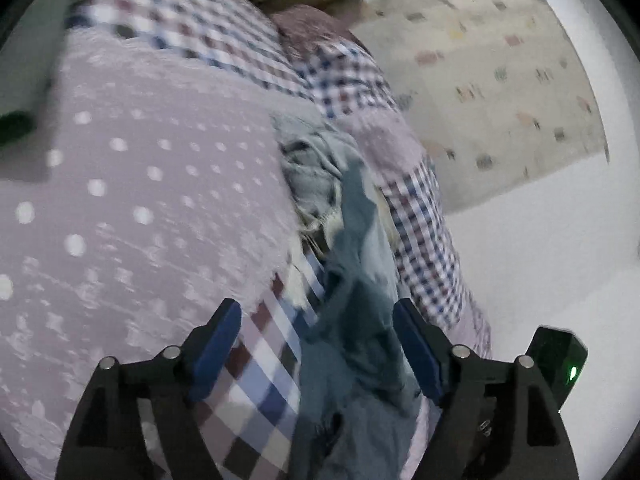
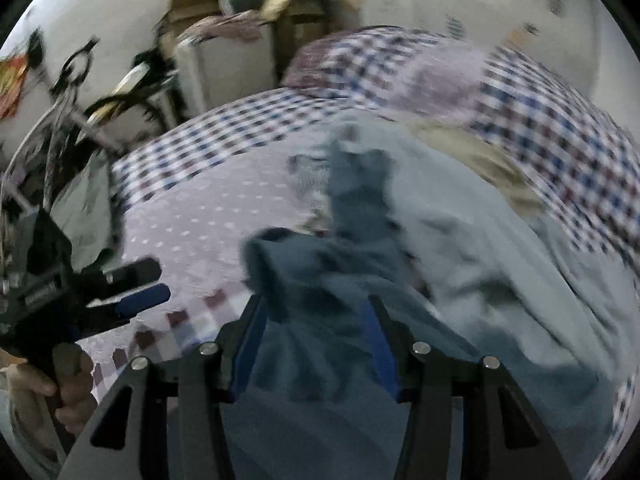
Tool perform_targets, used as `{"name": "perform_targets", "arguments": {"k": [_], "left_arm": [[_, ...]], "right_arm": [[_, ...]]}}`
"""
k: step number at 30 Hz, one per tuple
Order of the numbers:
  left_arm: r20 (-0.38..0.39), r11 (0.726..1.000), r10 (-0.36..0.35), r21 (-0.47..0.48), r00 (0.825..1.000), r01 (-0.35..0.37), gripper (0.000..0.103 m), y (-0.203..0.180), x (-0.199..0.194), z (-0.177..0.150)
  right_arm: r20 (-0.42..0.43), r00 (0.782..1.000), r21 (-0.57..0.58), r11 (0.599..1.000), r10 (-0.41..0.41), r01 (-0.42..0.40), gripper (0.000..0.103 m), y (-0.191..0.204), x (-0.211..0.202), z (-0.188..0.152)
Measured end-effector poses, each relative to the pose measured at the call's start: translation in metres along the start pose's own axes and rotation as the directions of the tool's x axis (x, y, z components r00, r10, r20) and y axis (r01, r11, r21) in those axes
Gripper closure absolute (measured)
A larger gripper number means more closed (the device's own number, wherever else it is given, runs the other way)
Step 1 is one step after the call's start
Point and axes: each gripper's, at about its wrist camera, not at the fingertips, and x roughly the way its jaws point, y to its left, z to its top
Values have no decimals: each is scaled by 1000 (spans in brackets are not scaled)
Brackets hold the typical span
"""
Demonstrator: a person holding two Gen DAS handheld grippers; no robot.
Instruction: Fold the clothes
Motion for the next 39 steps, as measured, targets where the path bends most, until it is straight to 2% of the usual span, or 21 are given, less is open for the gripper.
{"name": "perform_targets", "arguments": {"k": [4, 8, 9, 10, 11, 12, 14, 17, 20, 22, 25, 26, 27, 28, 29, 30, 34, 36, 39], "left_arm": [[14, 993, -55, -103, 998, 56, 21, 20, -5, 10], [4, 992, -64, -104, 998, 64, 20, 20, -7, 14], [-3, 993, -67, -101, 998, 66, 20, 19, -6, 14], [-10, 993, -69, -98, 998, 68, 20, 19, -6, 14], [-16, 993, -71, -95, 997, 69, 20, 19, -5, 15], [-24, 993, -73, -94, 997, 71, 20, 18, -3, 15], [-30, 991, -89, -103, 996, 85, 20, 20, -3, 16], [-36, 987, -113, -119, 993, 108, 20, 22, -4, 17], [-40, 985, -121, -129, 992, 115, 20, 23, -6, 17], [-43, 983, -126, -137, 991, 119, 20, 23, -7, 16], [-48, 984, -125, -135, 991, 117, 20, 20, -5, 14], [-49, 985, -123, -132, 991, 115, 20, 19, -4, 13], [-51, 985, -121, -129, 991, 114, 20, 18, -3, 12], [-52, 986, -119, -126, 992, 112, 20, 17, -2, 11], [-54, 986, -117, -123, 992, 110, 20, 16, -2, 10], [-55, 987, -115, -120, 992, 108, 20, 15, -1, 9], [-51, 987, -112, -119, 992, 105, 20, 15, 0, 9], [-51, 987, -113, -121, 992, 106, 20, 15, 0, 9], [-50, 986, -115, -124, 992, 108, 20, 16, 1, 9]], "right_arm": [[14, 999, -114, 993, -31, 32, 49, 46, 36, 13], [1, 988, -214, 965, -153, 149, 51, 74, 79, 24], [-9, 981, -236, 954, -192, 185, 54, 76, 90, 25], [-28, 974, -252, 944, -225, 211, 61, 77, 100, 24], [-37, 968, -255, 939, -249, 232, 89, 75, 105, 23], [-34, 965, -235, 941, -259, 244, 99, 70, 103, 21], [-23, 963, -175, 949, -270, 262, 99, 57, 92, 15], [33, 969, 40, 969, -245, 244, 99, 20, 41, -7], [73, 971, 250, 946, -230, 205, 98, -19, -7, -31], [-10, 977, 336, 919, -215, 206, 96, -45, -18, -59], [-153, 953, 342, 891, -260, 298, 91, -65, -23, -84], [-177, 946, 336, 887, -272, 317, 84, -68, -26, -87], [-181, 943, 332, 885, -279, 326, 72, -70, -31, -86], [-185, 940, 328, 884, -287, 334, 65, -71, -36, -84], [-175, 941, 319, 887, -290, 333, 53, -70, -40, -79], [-146, 946, 301, 898, -288, 320, 48, -66, -41, -66], [-31, 965, 214, 941, -261, 262, 48, -45, -41, -13], [-2, 980, 116, 973, -201, 200, 48, -28, -15, 20], [-11, 989, -55, 988, -146, 145, 48, -6, 40, 62]]}}
